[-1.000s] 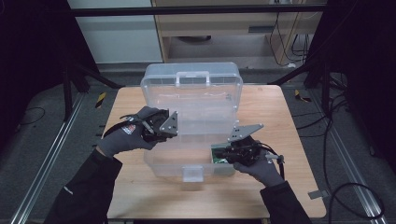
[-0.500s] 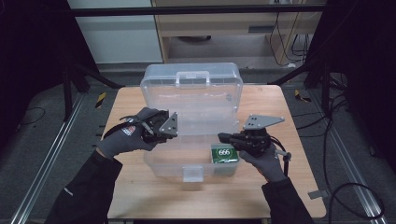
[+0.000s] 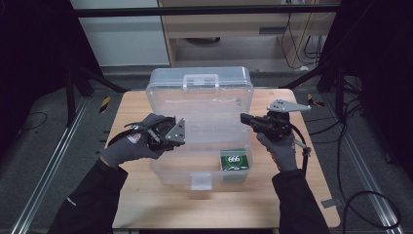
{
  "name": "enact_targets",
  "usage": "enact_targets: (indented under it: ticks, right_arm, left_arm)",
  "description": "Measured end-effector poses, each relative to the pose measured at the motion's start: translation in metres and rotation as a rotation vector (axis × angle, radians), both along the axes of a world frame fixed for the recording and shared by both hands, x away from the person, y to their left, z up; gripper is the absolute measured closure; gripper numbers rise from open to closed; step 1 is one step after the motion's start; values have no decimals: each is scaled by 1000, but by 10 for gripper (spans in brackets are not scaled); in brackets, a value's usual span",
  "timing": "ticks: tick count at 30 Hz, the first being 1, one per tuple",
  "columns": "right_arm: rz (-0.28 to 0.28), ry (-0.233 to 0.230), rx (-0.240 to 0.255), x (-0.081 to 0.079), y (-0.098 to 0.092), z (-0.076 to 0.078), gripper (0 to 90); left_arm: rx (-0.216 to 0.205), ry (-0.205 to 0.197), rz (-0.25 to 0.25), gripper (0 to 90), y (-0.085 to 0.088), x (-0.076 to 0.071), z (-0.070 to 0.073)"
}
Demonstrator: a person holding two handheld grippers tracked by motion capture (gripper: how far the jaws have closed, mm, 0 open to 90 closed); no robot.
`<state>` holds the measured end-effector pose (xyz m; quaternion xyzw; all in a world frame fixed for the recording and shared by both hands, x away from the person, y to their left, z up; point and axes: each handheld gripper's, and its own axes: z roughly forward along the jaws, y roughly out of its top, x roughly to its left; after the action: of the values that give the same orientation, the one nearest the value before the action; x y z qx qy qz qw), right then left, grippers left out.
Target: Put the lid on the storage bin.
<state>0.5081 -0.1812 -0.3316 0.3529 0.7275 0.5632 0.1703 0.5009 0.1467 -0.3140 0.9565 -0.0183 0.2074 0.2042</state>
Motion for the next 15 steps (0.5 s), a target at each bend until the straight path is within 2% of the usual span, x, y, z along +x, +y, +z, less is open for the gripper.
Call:
enact_targets:
  ticks: [7,11,15]
  right_arm:
    - [-37,27,-10,16,-6,-1,900]
    - [-55,33,-23,21,-7,-1,900]
    - [-58,36,-13,23,-8,-1,900]
  left_arm:
    - [-6,-7,-2,818,0,-1,-1]
    - [-6,-5,-5,818,1,-2,-2]
    - [-9,-3,-7,818,1,-3,-3]
